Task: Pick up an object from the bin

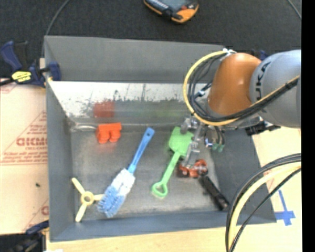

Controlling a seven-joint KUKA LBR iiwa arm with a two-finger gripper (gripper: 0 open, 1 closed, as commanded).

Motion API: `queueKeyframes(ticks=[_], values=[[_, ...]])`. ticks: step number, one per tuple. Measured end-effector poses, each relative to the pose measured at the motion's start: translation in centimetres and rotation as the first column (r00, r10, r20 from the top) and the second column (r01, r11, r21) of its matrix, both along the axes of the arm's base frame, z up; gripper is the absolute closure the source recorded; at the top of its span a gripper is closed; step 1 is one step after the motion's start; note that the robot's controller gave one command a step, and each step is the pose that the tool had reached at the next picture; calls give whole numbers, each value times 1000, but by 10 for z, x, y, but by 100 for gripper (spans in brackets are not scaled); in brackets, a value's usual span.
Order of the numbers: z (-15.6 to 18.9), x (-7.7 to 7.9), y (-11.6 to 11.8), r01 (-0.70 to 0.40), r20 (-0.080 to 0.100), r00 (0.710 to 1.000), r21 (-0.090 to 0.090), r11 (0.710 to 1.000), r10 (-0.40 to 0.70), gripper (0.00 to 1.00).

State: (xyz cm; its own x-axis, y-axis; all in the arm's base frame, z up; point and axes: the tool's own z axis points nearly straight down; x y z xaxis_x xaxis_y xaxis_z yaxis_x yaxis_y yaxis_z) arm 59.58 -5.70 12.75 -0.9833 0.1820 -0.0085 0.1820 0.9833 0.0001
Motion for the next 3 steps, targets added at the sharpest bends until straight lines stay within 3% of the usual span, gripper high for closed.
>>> queueKeyframes(ticks=[1, 2, 3], values=[[-16, 12, 0, -210, 8, 978, -6, 978, 210, 0], [-39, 1, 10, -134, 6, 991, -2, 991, 134, 0], [-35, 9, 4, -220, 14, 975, -7, 976, 220, 0]])
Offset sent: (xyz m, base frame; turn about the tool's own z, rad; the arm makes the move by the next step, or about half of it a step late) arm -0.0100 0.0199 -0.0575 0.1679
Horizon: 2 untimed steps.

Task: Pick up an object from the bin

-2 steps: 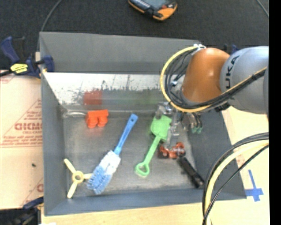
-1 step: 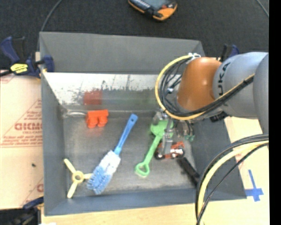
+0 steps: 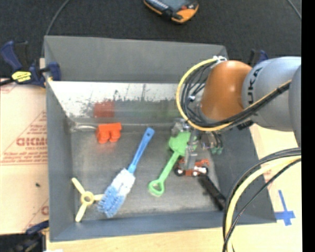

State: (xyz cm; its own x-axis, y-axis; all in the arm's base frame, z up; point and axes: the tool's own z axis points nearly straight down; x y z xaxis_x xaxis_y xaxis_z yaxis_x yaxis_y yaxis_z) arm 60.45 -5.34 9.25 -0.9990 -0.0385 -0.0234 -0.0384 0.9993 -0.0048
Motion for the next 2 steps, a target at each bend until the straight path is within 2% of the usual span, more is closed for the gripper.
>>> queueKeyframes(ticks=[1, 2], values=[[-1, -7, -15, 245, -7, 969, 8, 969, -245, 0], [6, 8, -26, 12, 5, 1000, 0, 1000, -12, 0]])
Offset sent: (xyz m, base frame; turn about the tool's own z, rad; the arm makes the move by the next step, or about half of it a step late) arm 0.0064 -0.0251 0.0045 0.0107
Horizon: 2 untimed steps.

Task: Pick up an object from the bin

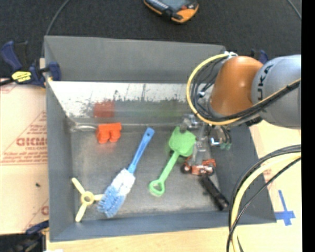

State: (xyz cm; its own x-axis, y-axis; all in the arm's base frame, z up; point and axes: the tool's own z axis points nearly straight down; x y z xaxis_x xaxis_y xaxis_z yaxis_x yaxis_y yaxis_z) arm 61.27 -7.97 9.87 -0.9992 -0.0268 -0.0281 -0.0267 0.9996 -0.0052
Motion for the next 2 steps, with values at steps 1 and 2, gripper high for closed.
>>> queueKeyframes(ticks=[1, 2], values=[[0, -1, 0, 16, -2, 1000, 2, 1000, -16, 0], [24, -27, 2, 0, 3, 1000, 0, 1000, 0, 0]])
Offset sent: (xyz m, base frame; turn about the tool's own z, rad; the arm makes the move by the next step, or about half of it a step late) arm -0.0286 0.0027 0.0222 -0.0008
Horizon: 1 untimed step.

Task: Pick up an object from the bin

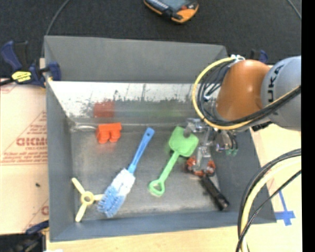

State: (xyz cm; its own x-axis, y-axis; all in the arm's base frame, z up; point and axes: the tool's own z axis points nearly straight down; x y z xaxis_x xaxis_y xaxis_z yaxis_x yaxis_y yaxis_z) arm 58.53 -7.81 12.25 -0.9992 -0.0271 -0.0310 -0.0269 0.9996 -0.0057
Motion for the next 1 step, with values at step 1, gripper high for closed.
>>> queueKeyframes(ticks=[1], values=[[-52, 30, 1, 149, 1, 989, 8, 989, -149, 0]])
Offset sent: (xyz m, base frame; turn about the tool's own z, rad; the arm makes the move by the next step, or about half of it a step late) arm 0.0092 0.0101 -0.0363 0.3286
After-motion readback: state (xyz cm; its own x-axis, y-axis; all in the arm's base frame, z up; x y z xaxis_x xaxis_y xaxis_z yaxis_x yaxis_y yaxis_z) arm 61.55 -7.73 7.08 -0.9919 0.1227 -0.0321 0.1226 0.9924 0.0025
